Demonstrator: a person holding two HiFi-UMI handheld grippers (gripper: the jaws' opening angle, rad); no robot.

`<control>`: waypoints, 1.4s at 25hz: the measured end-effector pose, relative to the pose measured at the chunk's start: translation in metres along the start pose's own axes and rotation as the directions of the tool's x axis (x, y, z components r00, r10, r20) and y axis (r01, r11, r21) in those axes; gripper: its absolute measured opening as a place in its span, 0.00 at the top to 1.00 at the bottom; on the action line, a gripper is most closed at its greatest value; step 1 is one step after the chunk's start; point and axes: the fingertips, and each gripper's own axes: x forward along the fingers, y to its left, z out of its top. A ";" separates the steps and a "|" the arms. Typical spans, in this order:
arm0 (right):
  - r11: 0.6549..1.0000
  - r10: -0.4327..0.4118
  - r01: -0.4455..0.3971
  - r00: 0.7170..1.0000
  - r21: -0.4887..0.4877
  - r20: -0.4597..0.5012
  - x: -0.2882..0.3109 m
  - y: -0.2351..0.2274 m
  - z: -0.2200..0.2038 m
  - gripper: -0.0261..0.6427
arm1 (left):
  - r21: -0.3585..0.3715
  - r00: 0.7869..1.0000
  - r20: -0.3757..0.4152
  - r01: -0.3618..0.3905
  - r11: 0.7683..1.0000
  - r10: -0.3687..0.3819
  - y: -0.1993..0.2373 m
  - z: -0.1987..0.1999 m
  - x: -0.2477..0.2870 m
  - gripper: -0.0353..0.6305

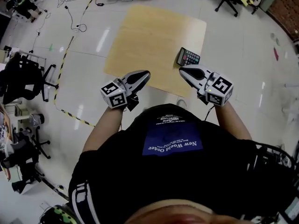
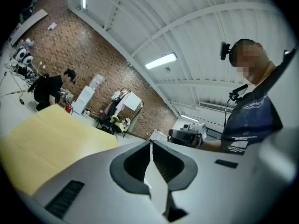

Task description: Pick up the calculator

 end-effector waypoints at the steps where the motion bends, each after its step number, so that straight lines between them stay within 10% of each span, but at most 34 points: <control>1: 1.000 -0.011 0.011 1.000 0.005 0.013 -0.016 -0.020 -0.003 0.98 | -0.010 0.999 -0.037 0.008 1.000 -0.009 0.008 -0.006 0.030 0.94; 6: 0.995 -0.099 0.100 0.993 -0.017 0.072 -0.081 -0.113 -0.023 0.98 | 0.017 0.974 -0.228 0.020 1.000 -0.016 0.059 -0.031 0.144 0.94; 10: 0.976 -0.188 0.177 0.979 0.129 0.084 -0.117 -0.128 -0.084 0.98 | -0.068 0.882 -0.471 -0.059 0.996 0.020 0.096 -0.095 0.174 0.93; 14: 0.971 -0.206 0.188 0.971 0.148 0.119 -0.141 -0.189 -0.124 0.98 | -0.109 0.845 -0.532 -0.130 0.985 0.053 0.162 -0.123 0.247 0.77; 21: 0.946 -0.269 0.236 0.954 0.221 0.134 -0.158 -0.213 -0.180 0.98 | -0.097 0.749 -0.658 -0.191 0.977 0.081 0.190 -0.181 0.274 0.76; 31: 0.939 -0.283 0.250 0.951 0.234 0.121 -0.160 -0.215 -0.187 0.98 | -0.179 0.688 -0.726 -0.207 0.962 0.013 0.185 -0.222 0.280 0.76; 35: 0.937 -0.286 0.254 0.951 0.238 0.113 -0.160 -0.215 -0.189 0.98 | -0.251 0.726 -0.687 -0.221 0.942 -0.013 0.185 -0.222 0.279 0.76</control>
